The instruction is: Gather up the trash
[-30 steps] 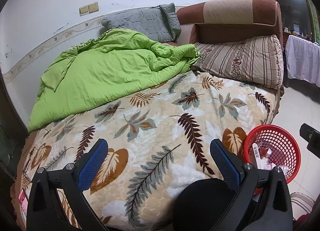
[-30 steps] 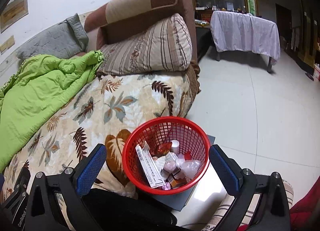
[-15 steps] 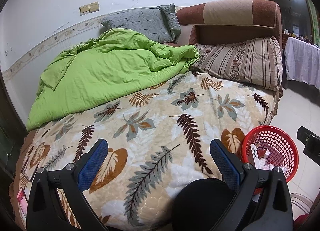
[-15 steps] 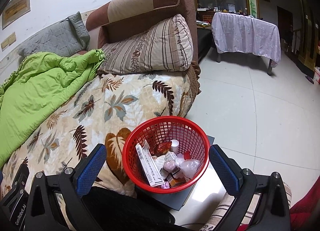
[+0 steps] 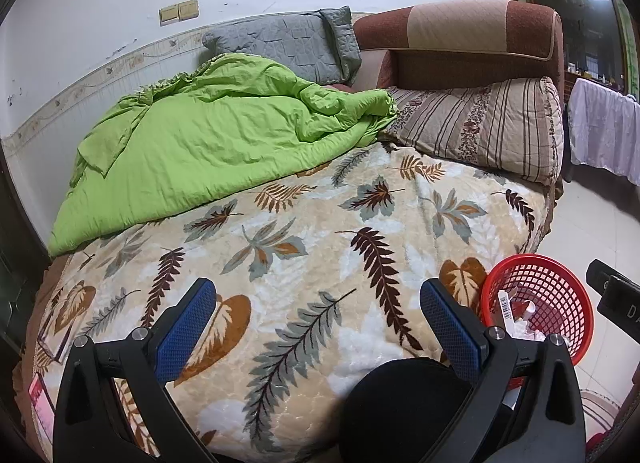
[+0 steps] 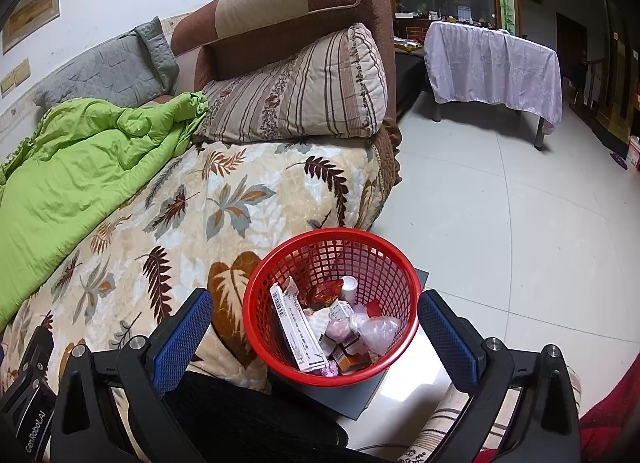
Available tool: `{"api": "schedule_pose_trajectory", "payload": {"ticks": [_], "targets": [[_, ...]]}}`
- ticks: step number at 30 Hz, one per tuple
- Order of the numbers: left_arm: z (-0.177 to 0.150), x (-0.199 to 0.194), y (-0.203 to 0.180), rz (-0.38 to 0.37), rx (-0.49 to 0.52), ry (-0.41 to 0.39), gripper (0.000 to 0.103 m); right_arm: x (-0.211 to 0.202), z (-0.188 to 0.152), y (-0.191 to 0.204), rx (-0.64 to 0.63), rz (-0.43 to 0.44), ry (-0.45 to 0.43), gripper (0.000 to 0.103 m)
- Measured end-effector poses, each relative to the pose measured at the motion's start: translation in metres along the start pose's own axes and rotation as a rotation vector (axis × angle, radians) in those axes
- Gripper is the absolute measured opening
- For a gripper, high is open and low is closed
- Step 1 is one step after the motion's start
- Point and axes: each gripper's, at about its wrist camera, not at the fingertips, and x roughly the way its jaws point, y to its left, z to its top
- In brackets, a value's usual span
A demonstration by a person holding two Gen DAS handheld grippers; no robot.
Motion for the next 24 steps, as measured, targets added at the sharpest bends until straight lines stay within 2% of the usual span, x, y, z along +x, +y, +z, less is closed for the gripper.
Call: {"api": "schedule_pose_trajectory", "payload": {"ticks": [24], "targets": [[-0.005, 0.003, -0.011, -0.011, -0.011, 0.012, 0.101, 0.006, -0.002, 0.008, -0.024, -0.004, 0.008, 0.103]]}}
